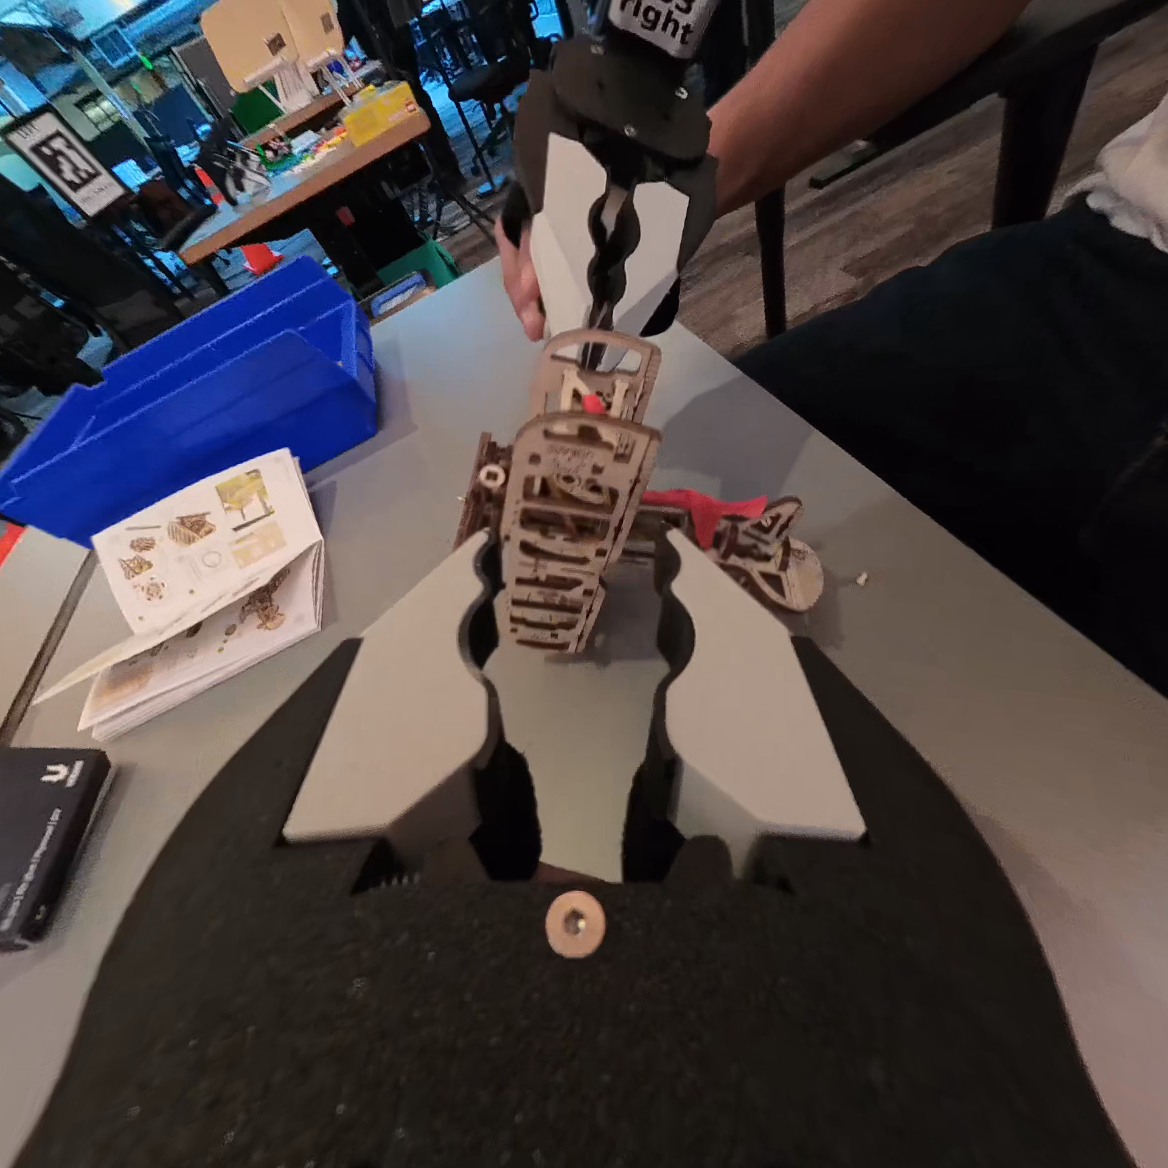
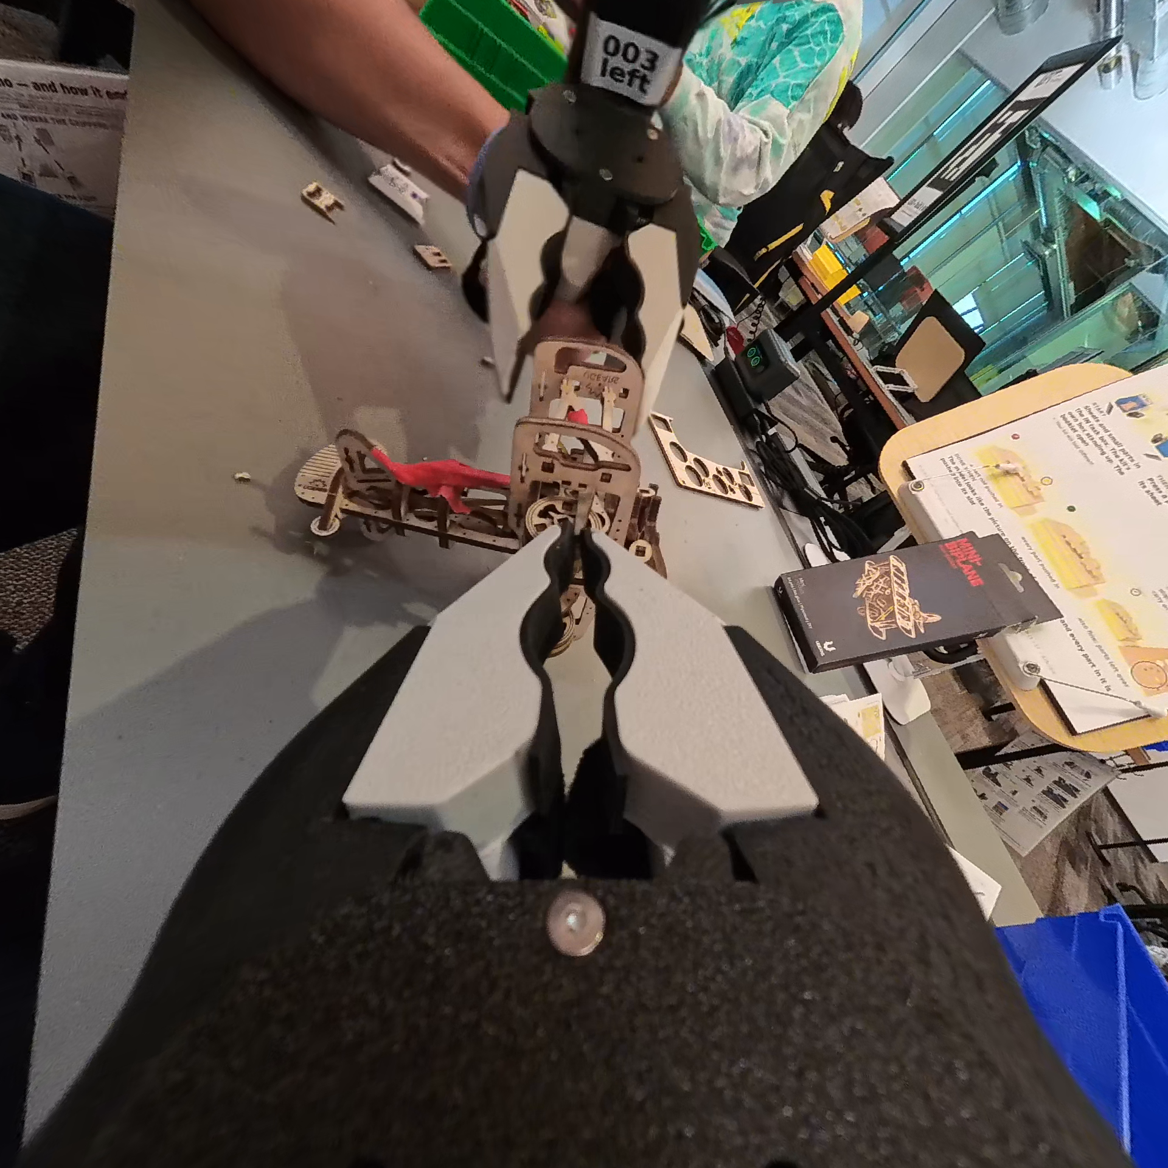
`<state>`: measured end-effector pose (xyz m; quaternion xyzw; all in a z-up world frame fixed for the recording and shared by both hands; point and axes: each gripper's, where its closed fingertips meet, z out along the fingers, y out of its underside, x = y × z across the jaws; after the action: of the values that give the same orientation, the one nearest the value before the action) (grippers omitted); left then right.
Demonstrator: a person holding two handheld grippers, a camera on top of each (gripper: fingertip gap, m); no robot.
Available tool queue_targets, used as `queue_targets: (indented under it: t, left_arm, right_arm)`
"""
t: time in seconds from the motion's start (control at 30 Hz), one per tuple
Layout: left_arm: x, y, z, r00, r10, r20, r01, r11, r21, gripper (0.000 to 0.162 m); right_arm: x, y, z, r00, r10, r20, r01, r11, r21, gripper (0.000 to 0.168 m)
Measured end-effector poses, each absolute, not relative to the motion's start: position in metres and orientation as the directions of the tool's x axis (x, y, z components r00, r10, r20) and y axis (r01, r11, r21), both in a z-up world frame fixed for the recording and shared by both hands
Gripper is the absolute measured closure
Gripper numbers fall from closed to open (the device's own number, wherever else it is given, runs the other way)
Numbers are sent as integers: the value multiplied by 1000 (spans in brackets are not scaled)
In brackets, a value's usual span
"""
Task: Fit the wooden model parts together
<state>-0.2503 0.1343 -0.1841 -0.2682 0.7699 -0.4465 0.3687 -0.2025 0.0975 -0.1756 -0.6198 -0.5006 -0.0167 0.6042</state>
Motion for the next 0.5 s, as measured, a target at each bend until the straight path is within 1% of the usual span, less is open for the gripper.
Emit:
queue_targets:
  t: [0.03,0.07,0.13,0.2,0.3,0.4,0.43,0.5]
  left_arm:
    - [-254,139,-184,-594,-740,-315,-90,451,-888,125]
    - [-254,142,-184,-595,-737,-320,-88,455,-886,131]
    - [-253,140,-184,-589,-718,-371,-47,488,-871,137]
    - [-249,134,-186,-577,-698,-425,-10,526,-850,139]
    - [-250,130,-194,-589,-659,-468,-4,581,-814,144]
    - [-248,129,-190,-571,-654,-496,25,589,-807,148]
    - [-248,128,-190,-567,-646,-511,33,601,-798,147]
    - [-246,129,-194,-551,-617,-562,37,655,-755,149]
  right_arm:
    - [-202,97,-176,497,601,625,641,231,-732,168]
    - [-202,97,-176,497,602,625,640,232,-732,168]
    - [-202,98,-176,498,602,624,639,232,-734,168]
    - [-202,98,-175,500,602,622,636,232,-736,168]
    - [-202,99,-175,499,604,621,633,235,-737,168]
    - [-202,100,-175,497,605,622,634,236,-737,168]
    - [-203,100,-175,496,606,622,634,237,-736,168]
    - [-203,100,-175,495,606,623,634,238,-736,168]
